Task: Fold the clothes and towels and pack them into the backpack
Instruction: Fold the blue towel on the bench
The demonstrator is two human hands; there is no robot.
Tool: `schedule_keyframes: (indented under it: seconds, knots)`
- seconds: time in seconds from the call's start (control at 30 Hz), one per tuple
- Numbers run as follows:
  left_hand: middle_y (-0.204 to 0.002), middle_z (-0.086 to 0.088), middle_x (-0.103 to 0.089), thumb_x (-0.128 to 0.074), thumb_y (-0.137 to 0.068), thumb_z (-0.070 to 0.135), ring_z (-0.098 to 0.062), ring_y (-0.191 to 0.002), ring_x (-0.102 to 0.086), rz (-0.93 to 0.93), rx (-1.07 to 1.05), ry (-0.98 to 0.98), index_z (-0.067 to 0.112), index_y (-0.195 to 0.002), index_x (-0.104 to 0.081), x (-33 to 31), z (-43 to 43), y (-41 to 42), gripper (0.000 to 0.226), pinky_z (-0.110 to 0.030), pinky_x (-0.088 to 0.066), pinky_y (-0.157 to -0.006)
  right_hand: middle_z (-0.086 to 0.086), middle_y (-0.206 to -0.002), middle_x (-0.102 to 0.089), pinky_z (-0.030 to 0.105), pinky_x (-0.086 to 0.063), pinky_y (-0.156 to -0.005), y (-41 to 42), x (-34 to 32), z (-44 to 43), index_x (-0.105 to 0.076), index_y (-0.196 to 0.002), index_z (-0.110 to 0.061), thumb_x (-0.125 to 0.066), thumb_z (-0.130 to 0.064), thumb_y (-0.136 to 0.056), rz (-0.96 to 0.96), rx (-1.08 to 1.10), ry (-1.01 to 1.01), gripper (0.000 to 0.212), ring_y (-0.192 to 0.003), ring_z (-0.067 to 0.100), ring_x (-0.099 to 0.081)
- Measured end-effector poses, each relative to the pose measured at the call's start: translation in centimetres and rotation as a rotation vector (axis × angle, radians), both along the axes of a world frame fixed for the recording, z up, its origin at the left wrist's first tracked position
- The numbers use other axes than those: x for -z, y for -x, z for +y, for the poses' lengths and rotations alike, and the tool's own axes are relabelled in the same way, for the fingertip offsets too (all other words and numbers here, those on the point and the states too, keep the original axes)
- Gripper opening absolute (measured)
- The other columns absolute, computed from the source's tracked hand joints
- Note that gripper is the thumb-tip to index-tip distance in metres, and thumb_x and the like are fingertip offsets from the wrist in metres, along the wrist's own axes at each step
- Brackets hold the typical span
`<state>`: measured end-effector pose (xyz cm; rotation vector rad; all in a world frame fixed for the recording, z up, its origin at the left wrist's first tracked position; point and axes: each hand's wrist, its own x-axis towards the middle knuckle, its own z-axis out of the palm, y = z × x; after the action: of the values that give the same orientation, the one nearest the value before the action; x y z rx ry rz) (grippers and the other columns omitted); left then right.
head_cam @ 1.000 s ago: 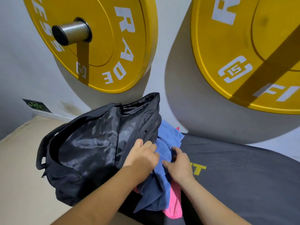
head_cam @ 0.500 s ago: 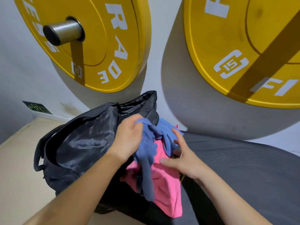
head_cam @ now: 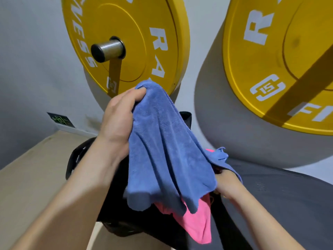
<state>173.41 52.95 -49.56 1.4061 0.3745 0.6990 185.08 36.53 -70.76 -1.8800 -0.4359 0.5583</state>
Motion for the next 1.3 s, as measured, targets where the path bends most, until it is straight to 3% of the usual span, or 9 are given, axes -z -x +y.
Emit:
schedule_keyframes:
  seconds: [0.2, 0.27, 0.4, 0.57, 0.67, 0.83, 0.97, 1.17, 1.3]
  knots:
    - [-0.075, -0.007, -0.068, -0.053, -0.089, 0.044, -0.018, -0.071, -0.064, 0.218, 0.329, -0.139, 0.015, -0.076, -0.073, -1.0, -1.5, 2.0, 0.038, -0.028, -0.05, -0.067, -0.004, -0.073, -0.066, 0.033, -0.053, -0.072, 2.4, -7.2, -5.4, -0.063, -0.081, -0.022, -0.059, -0.032, -0.087, -0.212, -0.52, 0.465, 0.013, -0.064, 0.01, -0.062]
    - [-0.064, -0.003, -0.066, -0.056, -0.081, 0.04, -0.013, -0.058, -0.062, 0.253, 0.422, -0.197, 0.015, -0.065, -0.073, -1.9, -2.8, 2.8, 0.034, -0.021, -0.049, -0.055, -0.006, -0.08, -0.065, 0.034, -0.054, -0.075, 3.8, -10.4, -5.9, -0.062, -0.087, -0.028, -0.067, -0.033, -0.084, -0.338, -0.369, 0.26, 0.007, -0.07, 0.006, -0.06]
    - [-0.057, -0.002, -0.067, -0.053, -0.081, 0.033, -0.01, -0.049, -0.061, 0.193, 0.576, -0.194, 0.013, -0.056, -0.072, -3.7, -5.6, 4.7, 0.037, -0.017, -0.047, -0.048, -0.013, -0.13, -0.052, 0.022, -0.045, -0.093, 6.3, -15.4, -5.8, -0.042, -0.129, -0.047, -0.074, -0.03, -0.081, -0.292, -0.34, -0.176, 0.06, -0.118, -0.002, -0.051]
    - [-0.07, -0.008, -0.07, -0.059, -0.08, 0.01, -0.016, -0.059, -0.065, 0.016, 0.62, -0.171, 0.007, -0.079, -0.075, -5.5, -7.5, 8.0, 0.016, -0.021, -0.051, -0.056, 0.003, -0.091, -0.07, 0.024, -0.051, -0.06, 8.9, -18.3, -8.1, -0.07, -0.103, -0.014, -0.066, -0.015, -0.089, -0.07, -0.392, -0.281, 0.015, -0.077, 0.012, -0.06]
    - [-0.073, -0.011, -0.069, -0.06, -0.08, 0.019, -0.019, -0.061, -0.063, 0.048, 0.511, -0.241, 0.005, -0.08, -0.074, -7.2, -7.9, 10.7, 0.019, -0.022, -0.05, -0.057, 0.014, -0.098, -0.073, 0.039, -0.049, -0.066, 9.9, -20.1, -12.4, -0.072, -0.103, -0.014, -0.073, -0.042, -0.079, -0.137, -0.408, -0.202, 0.038, -0.078, 0.027, -0.066]
    - [-0.071, -0.01, -0.069, -0.062, -0.083, 0.029, -0.018, -0.06, -0.064, 0.163, 0.477, -0.34, 0.009, -0.072, -0.073, -9.5, -10.7, 14.6, 0.026, -0.024, -0.05, -0.054, 0.005, -0.076, -0.073, 0.021, -0.043, -0.049, 12.8, -25.9, -19.6, -0.075, -0.084, -0.013, -0.053, -0.04, -0.086, -0.269, -0.331, -0.121, 0.035, -0.064, 0.011, -0.061]
    - [-0.074, -0.007, -0.071, -0.057, -0.088, 0.029, -0.017, -0.064, -0.066, 0.176, 0.485, -0.411, 0.015, -0.072, -0.075, -11.1, -13.5, 16.8, 0.027, -0.022, -0.051, -0.057, 0.001, -0.056, -0.054, 0.02, -0.032, -0.042, 15.2, -29.0, -24.8, -0.074, -0.079, -0.016, -0.062, -0.078, -0.062, -0.483, -0.134, -0.152, 0.066, -0.051, 0.013, -0.041]
    - [-0.082, -0.009, -0.074, -0.06, -0.09, 0.035, -0.018, -0.072, -0.068, 0.317, 0.643, -0.689, 0.013, -0.079, -0.076, -12.7, -20.6, 17.8, 0.03, -0.029, -0.051, -0.068, 0.0, -0.095, -0.065, 0.022, -0.051, -0.059, 22.2, -27.9, -23.6, -0.061, -0.119, -0.03, -0.068, -0.041, -0.081, -0.481, -0.315, -0.106, 0.04, -0.08, 0.012, -0.063]
    - [-0.074, -0.005, -0.073, -0.065, -0.088, 0.034, -0.014, -0.067, -0.066, 0.349, 0.618, -0.798, 0.016, -0.069, -0.076, -13.7, -22.6, 18.2, 0.028, -0.023, -0.049, -0.062, -0.006, -0.086, -0.071, 0.01, -0.043, -0.053, 23.6, -27.6, -22.5, -0.067, -0.108, -0.013, -0.059, -0.005, -0.091, -0.51, -0.298, -0.199, 0.021, -0.071, -0.001, -0.062]
